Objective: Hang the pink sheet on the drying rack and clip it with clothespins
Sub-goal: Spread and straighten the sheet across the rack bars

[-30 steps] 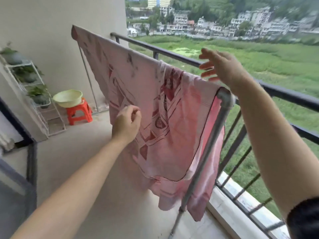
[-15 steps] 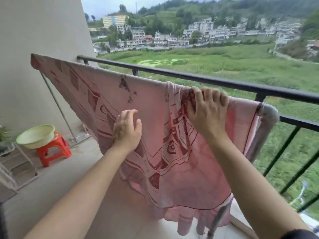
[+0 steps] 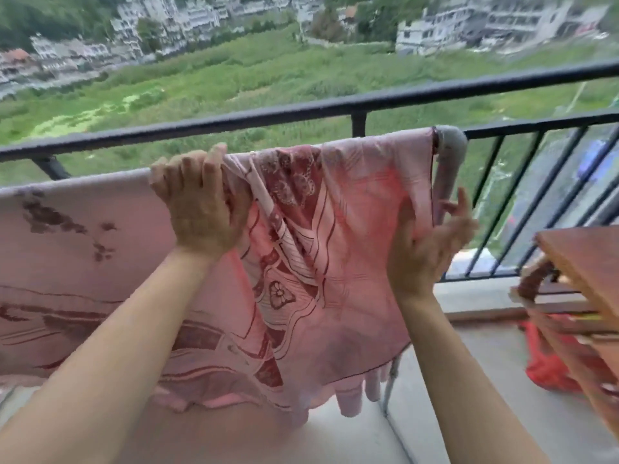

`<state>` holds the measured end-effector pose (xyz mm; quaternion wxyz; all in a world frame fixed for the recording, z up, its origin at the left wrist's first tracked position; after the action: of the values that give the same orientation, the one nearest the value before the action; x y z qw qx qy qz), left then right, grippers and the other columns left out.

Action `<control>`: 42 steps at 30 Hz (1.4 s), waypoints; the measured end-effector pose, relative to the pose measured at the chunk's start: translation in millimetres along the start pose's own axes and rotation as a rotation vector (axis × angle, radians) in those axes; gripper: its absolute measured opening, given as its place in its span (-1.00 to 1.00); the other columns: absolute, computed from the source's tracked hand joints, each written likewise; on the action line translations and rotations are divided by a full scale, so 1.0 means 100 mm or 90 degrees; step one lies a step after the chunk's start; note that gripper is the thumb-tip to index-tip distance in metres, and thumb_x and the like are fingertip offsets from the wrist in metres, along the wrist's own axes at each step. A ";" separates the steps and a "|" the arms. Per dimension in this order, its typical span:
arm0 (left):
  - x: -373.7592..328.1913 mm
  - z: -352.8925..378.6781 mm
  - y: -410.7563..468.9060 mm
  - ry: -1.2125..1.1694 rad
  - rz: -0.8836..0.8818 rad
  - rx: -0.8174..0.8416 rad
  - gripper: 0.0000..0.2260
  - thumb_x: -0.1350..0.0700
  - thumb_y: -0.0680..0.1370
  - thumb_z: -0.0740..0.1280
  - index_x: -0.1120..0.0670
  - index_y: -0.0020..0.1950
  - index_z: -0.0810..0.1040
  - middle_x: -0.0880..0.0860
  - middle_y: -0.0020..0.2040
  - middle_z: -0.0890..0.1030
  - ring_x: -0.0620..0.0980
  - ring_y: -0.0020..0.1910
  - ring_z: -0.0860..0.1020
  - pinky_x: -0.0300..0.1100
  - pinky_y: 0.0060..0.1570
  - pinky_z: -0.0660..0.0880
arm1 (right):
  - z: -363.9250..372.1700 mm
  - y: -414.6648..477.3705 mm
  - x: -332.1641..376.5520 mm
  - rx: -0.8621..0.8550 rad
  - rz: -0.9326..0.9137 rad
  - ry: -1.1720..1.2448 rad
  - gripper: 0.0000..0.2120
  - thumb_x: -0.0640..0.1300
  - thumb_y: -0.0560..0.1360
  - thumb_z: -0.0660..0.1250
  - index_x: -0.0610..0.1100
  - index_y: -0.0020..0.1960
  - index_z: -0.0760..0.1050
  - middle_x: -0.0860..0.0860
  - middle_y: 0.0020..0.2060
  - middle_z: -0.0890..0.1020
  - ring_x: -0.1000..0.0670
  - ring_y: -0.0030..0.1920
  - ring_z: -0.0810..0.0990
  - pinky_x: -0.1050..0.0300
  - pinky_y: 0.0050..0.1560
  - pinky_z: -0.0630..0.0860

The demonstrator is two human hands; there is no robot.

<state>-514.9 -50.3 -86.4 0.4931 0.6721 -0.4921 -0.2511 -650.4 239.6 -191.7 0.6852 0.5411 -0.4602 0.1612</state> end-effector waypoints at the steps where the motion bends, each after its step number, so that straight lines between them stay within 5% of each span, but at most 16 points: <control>1: 0.00 0.03 -0.01 0.001 0.013 -0.010 -0.59 -0.07 0.59 0.11 0.17 0.28 0.44 0.17 0.01 0.46 0.13 0.02 0.37 0.10 0.14 0.22 | -0.04 0.01 -0.07 0.018 0.005 -0.009 -0.58 0.05 0.60 0.30 -0.21 0.33 0.40 -0.02 0.03 0.52 0.01 0.03 0.47 0.38 0.04 0.27; 3: 0.00 0.07 -0.02 -0.007 0.042 -0.017 -0.57 -0.10 0.59 0.13 0.18 0.31 0.40 0.18 0.03 0.45 0.13 0.01 0.36 0.07 0.10 0.21 | -0.06 -0.05 -0.16 0.081 -0.022 -0.077 -0.72 0.06 0.64 0.21 -0.15 0.03 0.50 0.11 -0.27 0.48 0.07 -0.24 0.42 0.27 -0.27 0.20; 6: 0.07 0.10 -0.03 -0.014 0.105 0.023 -0.49 -0.15 0.62 0.11 0.17 0.42 0.29 0.22 0.09 0.46 0.16 0.00 0.37 0.06 0.06 0.19 | -0.21 -0.21 -0.41 0.134 0.035 -0.192 -0.61 0.11 0.67 0.12 -0.12 -0.21 0.38 0.08 -0.44 0.40 -0.11 -0.35 0.41 0.08 -0.33 0.06; 10: 0.46 0.06 -0.07 -0.062 0.151 0.129 -0.46 -0.18 0.63 0.04 0.13 0.49 0.17 0.26 0.09 0.41 0.22 -0.02 0.37 0.12 0.04 0.23 | -0.67 -0.37 -0.56 0.105 0.107 -0.345 -0.50 0.21 0.66 0.05 -0.17 -0.10 0.50 -0.25 -0.21 0.61 -0.28 -0.14 0.60 0.02 -0.26 0.27; 16: 1.23 -0.14 -0.14 -0.064 0.104 0.137 -0.52 -0.20 0.62 0.09 0.18 0.31 0.29 0.38 -0.01 0.45 0.32 -0.07 0.42 0.19 0.04 0.28 | -1.07 -0.89 -0.34 0.080 0.241 -0.383 -0.37 0.41 0.55 0.04 -0.16 -0.20 0.44 -0.19 -0.27 0.56 -0.23 -0.14 0.59 0.01 -0.22 0.26; 19: 1.20 -0.17 -0.08 -0.082 0.098 0.159 -0.52 -0.25 0.61 0.03 0.18 0.12 0.34 0.35 -0.08 0.48 0.30 -0.10 0.44 0.19 0.04 0.30 | -0.87 -1.59 -0.31 0.234 0.291 -0.329 -0.47 0.48 0.39 0.26 -0.01 -0.20 0.47 0.11 -0.38 0.57 0.09 -0.31 0.58 0.16 -0.30 0.40; 21: 1.17 -0.18 -0.04 -0.075 0.078 0.167 -0.47 -0.29 0.61 -0.03 0.19 0.05 0.37 0.33 -0.09 0.50 0.28 -0.10 0.45 0.16 0.05 0.31 | -0.69 -2.09 -0.41 0.385 0.341 -0.308 -0.63 0.35 0.32 0.48 0.07 -0.14 0.60 0.31 -0.43 0.61 0.35 -0.36 0.58 0.47 -0.45 0.37; 23: 1.15 -0.15 -0.02 -0.073 0.060 0.172 -0.45 -0.28 0.61 -0.03 0.20 0.05 0.40 0.33 -0.08 0.51 0.28 -0.08 0.46 0.16 0.10 0.30 | -0.56 -2.51 -0.57 0.513 0.422 -0.256 -0.67 0.19 0.35 0.56 0.02 0.00 0.68 0.29 -0.23 0.69 0.31 -0.18 0.64 0.52 -0.36 0.41; 25: 1.14 -0.12 -0.01 -0.065 0.051 0.182 -0.47 -0.25 0.61 -0.01 0.21 0.08 0.41 0.34 -0.07 0.51 0.29 -0.06 0.46 0.15 0.12 0.29 | -0.53 -2.70 -0.71 0.544 0.539 -0.182 -0.66 0.02 0.46 0.50 -0.07 0.19 0.63 0.06 0.07 0.70 0.07 0.08 0.64 0.31 -0.09 0.52; 28: 1.13 -0.06 -0.03 -0.047 0.053 0.198 -0.60 -0.14 0.62 0.08 0.21 0.10 0.39 0.34 -0.05 0.50 0.30 -0.03 0.45 0.15 0.15 0.30 | -0.77 -2.25 -0.71 0.339 0.569 -0.142 -0.80 -0.16 0.58 0.29 -0.14 0.19 0.54 -0.15 0.16 0.64 -0.15 0.14 0.61 -0.02 0.04 0.59; 30: 1.11 -0.03 -0.02 -0.067 0.044 0.200 -0.61 -0.12 0.63 0.08 0.22 0.08 0.37 0.35 -0.03 0.48 0.31 -0.01 0.44 0.17 0.16 0.28 | -1.19 -1.55 -0.53 0.090 0.515 -0.169 -0.78 -0.11 0.58 0.26 -0.15 0.19 0.49 -0.15 0.14 0.60 -0.20 0.20 0.58 0.04 0.04 0.48; 32: 1.08 -0.03 -0.01 -0.085 0.037 0.187 -0.52 -0.21 0.63 0.00 0.22 0.06 0.37 0.38 -0.03 0.47 0.32 -0.01 0.43 0.17 0.15 0.24 | -1.55 -0.92 -0.21 -0.048 0.447 -0.243 -0.66 0.04 0.56 0.28 -0.14 0.23 0.46 -0.15 0.18 0.59 -0.18 0.22 0.55 0.09 0.10 0.42; 35: 1.07 -0.04 -0.03 -0.084 0.006 0.177 -0.39 -0.31 0.61 -0.11 0.22 0.06 0.39 0.40 -0.02 0.48 0.34 0.00 0.42 0.18 0.14 0.20 | -1.71 -0.28 0.21 -0.051 0.303 -0.352 -0.82 0.13 0.55 0.22 0.03 -0.07 0.44 -0.15 0.10 0.63 -0.19 0.15 0.58 0.08 0.04 0.43; 37: 1.10 -0.04 -0.05 -0.090 -0.013 0.178 -0.39 -0.32 0.61 -0.12 0.20 0.05 0.40 0.40 -0.02 0.47 0.34 0.00 0.42 0.20 0.14 0.20 | -1.75 -0.06 0.40 -0.058 0.225 -0.395 -0.70 0.19 0.54 0.20 0.04 -0.26 0.31 -0.13 -0.02 0.64 -0.20 0.08 0.60 0.08 -0.09 0.38; 42: 1.05 -0.16 -0.04 -0.233 -0.128 0.166 -0.57 -0.15 0.61 -0.04 0.07 0.12 0.51 0.29 0.11 0.48 0.29 0.11 0.43 0.29 0.26 0.26 | -1.83 -0.01 0.36 -0.027 0.168 -0.411 -0.62 0.21 0.56 0.23 -0.06 -0.25 0.32 -0.08 -0.19 0.57 -0.20 -0.06 0.58 0.10 -0.19 0.28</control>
<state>-459.2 -138.6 -68.0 0.2775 0.7187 -0.5322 -0.3510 -547.4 392.0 -161.4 0.4887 0.4856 -0.7224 0.0591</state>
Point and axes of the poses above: each hand's wrist, its own y-axis towards the middle knuckle, its own z-axis out of the palm, x = y × z, the point moved 9 cm from there along y, towards the middle knuckle
